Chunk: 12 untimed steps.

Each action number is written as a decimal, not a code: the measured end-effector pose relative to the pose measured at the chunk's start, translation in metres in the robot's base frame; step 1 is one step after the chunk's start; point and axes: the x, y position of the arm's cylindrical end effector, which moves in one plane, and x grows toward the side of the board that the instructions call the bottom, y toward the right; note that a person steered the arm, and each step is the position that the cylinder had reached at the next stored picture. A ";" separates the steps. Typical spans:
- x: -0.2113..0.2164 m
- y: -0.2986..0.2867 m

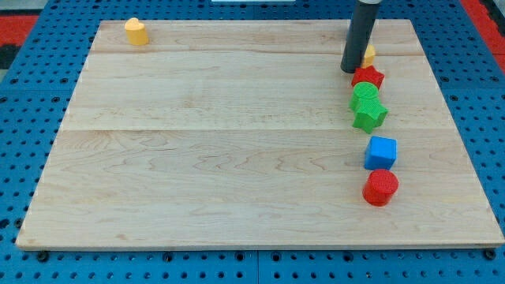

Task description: Place the heart in between the hexagon and the triangle

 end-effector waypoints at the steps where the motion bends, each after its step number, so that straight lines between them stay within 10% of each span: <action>1: 0.006 -0.099; 3: -0.008 -0.376; 4: -0.060 -0.417; 5: -0.105 -0.420; 7: -0.058 -0.277; 9: -0.084 -0.363; 12: -0.108 -0.227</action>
